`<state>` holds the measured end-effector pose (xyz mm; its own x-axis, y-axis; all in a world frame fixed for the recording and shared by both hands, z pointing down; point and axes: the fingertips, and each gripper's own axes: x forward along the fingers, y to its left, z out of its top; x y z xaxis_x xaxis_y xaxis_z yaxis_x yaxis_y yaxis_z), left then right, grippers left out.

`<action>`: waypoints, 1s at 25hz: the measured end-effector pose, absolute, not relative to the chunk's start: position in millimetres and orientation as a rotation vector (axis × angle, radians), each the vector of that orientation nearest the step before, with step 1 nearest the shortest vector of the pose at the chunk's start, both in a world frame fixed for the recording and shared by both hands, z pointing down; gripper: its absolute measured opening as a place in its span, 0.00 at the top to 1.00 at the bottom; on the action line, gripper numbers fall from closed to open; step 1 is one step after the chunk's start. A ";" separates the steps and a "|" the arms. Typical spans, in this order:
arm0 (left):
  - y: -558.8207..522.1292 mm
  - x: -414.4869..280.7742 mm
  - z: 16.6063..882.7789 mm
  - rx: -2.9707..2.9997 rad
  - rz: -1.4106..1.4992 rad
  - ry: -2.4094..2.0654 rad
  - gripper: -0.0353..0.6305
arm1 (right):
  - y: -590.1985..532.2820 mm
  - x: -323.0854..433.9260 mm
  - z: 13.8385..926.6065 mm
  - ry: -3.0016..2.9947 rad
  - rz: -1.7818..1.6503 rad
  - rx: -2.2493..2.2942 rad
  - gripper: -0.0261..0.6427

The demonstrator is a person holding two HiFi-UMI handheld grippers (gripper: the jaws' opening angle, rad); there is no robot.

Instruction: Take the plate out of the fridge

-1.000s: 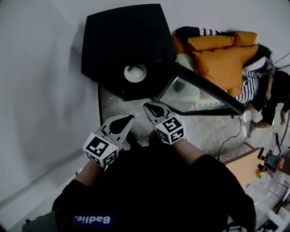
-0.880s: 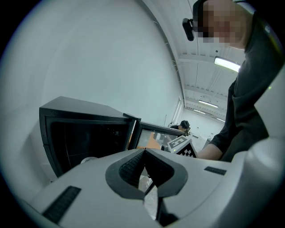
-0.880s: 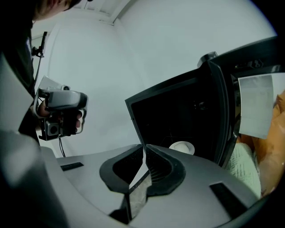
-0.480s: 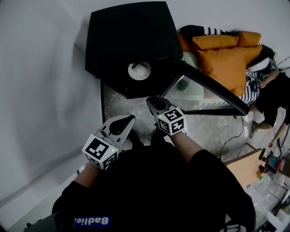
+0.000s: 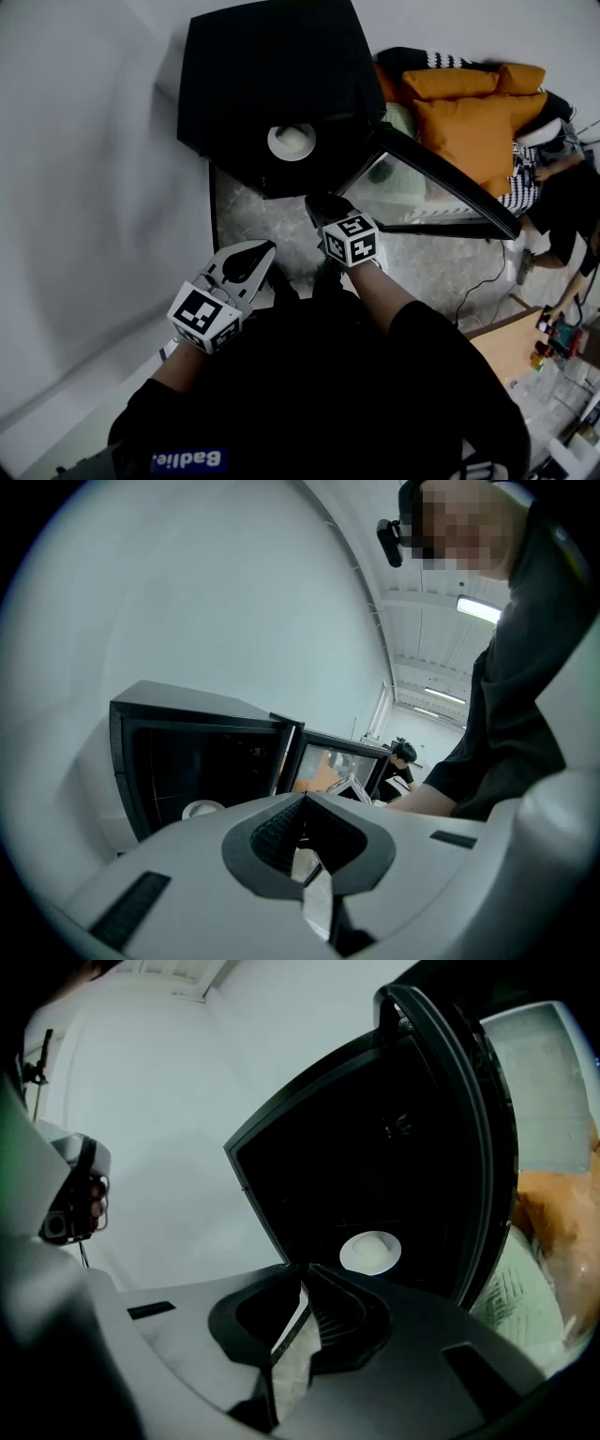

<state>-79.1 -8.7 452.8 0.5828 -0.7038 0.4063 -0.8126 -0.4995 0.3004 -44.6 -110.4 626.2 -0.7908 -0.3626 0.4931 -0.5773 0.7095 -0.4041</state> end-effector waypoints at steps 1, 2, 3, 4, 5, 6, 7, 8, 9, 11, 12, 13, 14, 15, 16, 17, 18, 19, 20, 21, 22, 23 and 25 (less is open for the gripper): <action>-8.3 -80.2 453.7 2.353 0.317 -1.214 0.94 | -112.2 -45.5 630.1 -2.531 0.791 0.738 0.94; -8.2 -81.2 454.7 2.353 0.317 -1.214 0.94 | -114.3 -46.6 634.0 -2.524 0.801 0.746 0.94; -8.4 -82.1 455.8 2.355 0.317 -1.213 0.94 | -116.5 -47.8 637.6 -2.518 0.812 0.752 0.94; -8.6 -82.8 457.0 2.356 0.318 -1.212 0.94 | -118.7 -49.3 641.1 -2.513 0.825 0.757 0.93; -8.5 -83.3 458.4 2.355 0.319 -1.210 0.94 | -120.7 -51.1 644.4 -2.508 0.839 0.761 0.91; -8.3 -83.6 459.9 2.353 0.321 -1.207 0.94 | -122.5 -53.1 647.7 -2.502 0.855 0.763 0.89; -8.2 -83.8 461.0 2.352 0.322 -1.204 0.94 | -124.1 -55.1 651.1 -2.496 0.870 0.766 0.89; -8.2 -84.1 461.9 2.350 0.322 -1.203 0.94 | -125.7 -56.9 654.7 -2.489 0.884 0.770 0.89; -8.3 -84.7 462.5 2.348 0.324 -1.203 0.94 | -127.4 -58.7 658.3 -2.482 0.900 0.775 0.88; -8.8 -86.6 463.1 2.342 0.330 -1.203 0.94 | -131.3 -61.8 665.4 -2.467 0.937 0.787 0.87; -9.2 -87.6 463.6 2.342 0.331 -1.202 0.94 | -133.7 -63.3 669.2 -2.459 0.959 0.793 0.86; -9.8 -88.7 464.5 2.342 0.332 -1.201 0.94 | -136.6 -64.8 673.4 -2.450 0.981 0.798 0.85; -10.6 -89.8 465.3 2.341 0.334 -1.201 0.94 | -139.6 -66.2 677.8 -2.441 0.999 0.801 0.83; -11.5 -90.6 465.7 2.338 0.335 -1.200 0.94 | -142.4 -67.2 681.9 -2.432 1.013 0.805 0.82; -12.3 -90.8 465.2 2.333 0.332 -1.199 0.94 | -144.9 -67.9 685.5 -2.423 1.025 0.810 0.81; -13.0 -90.7 464.1 2.327 0.326 -1.197 0.94 | -147.2 -68.2 688.4 -2.414 1.033 0.819 0.80; -13.7 -90.6 463.0 2.322 0.322 -1.195 0.94 | -149.3 -68.4 691.0 -2.406 1.039 0.828 0.79; -14.2 -91.0 462.5 2.320 0.321 -1.193 0.94 | -151.1 -68.5 693.3 -2.397 1.043 0.837 0.79; -15.0 -91.8 462.3 2.320 0.323 -1.189 0.94 | -152.7 -68.9 695.3 -2.388 1.047 0.846 0.79; -15.9 -92.7 462.1 2.323 0.327 -1.186 0.94 | -154.4 -69.6 697.4 -2.378 1.052 0.856 0.78; -16.7 -93.5 462.0 2.327 0.331 -1.181 0.94 | -155.9 -70.8 700.1 -2.369 1.059 0.864 0.78; -17.5 -94.2 462.0 2.331 0.335 -1.177 0.94 | -157.6 -71.9 703.4 -2.360 1.067 0.873 0.77; -18.9 -95.4 463.0 2.335 0.342 -1.171 0.94 | -161.8 -73.3 710.6 -2.342 1.087 0.892 0.76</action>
<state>-95.4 -18.9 463.0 0.5981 -0.6753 0.4315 -0.8014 -0.5039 0.3222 -73.3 -161.8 710.6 -0.7126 -0.3782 0.5909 -0.6955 0.4918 -0.5239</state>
